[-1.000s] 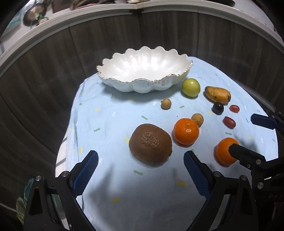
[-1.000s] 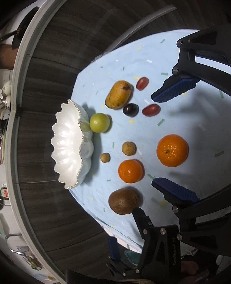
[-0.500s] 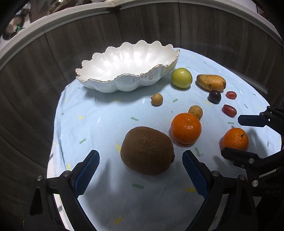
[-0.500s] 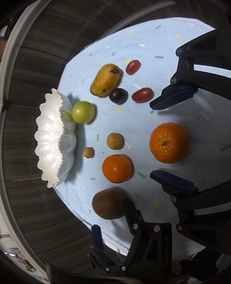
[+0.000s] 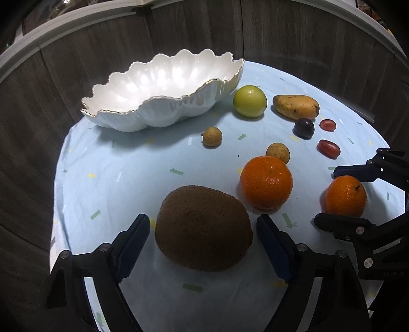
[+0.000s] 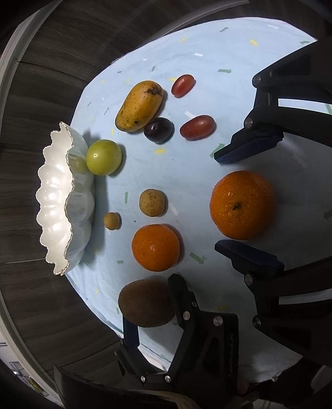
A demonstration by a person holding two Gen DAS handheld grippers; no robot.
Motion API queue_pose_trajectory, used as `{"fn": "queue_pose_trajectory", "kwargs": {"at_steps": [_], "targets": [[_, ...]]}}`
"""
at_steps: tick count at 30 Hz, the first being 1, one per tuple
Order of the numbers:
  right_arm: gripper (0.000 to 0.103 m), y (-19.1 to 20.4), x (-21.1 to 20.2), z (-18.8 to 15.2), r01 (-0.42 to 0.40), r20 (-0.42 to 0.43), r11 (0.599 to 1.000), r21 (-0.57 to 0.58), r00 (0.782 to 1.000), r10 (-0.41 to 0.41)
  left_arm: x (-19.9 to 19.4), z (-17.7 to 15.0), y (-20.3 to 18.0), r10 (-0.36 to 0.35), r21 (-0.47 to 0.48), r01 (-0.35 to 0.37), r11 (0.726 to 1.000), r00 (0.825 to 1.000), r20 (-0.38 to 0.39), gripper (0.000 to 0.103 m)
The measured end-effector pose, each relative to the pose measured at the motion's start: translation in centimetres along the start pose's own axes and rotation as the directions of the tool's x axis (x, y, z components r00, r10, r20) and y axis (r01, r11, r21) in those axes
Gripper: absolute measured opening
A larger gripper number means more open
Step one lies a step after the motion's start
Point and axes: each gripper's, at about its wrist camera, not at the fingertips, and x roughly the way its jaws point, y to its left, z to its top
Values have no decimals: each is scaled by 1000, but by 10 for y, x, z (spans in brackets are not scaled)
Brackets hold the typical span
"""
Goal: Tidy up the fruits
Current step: 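Reach the left tool to the kiwi while the right tool reaches a mandarin, then close the left tool on the kiwi while the right tool grips the mandarin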
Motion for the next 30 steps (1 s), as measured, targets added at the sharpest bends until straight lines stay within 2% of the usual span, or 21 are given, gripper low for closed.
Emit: {"fn": "queue_pose_trajectory", "kwargs": {"at_steps": [8,11,20,30], "targets": [[60,-1,1,0,-8,7,1000,4,1000,8,2,0,-2,-27,-19,27,999,1000,8,72],[50,1,-1,-1,-11,12,1000,0,1000,11,1,1,-2,-4,-32,5,999,1000,16,64],[47,-1,-4,-2,-23,18,1000,11,1000,23,-8,-3,-3,-7,-75,7,997,1000,4,63],[47,-2,-27,2,-16,84,1000,13,996,15,-40,-9,-12,44,-110,-40,993,998,36,63]]}}
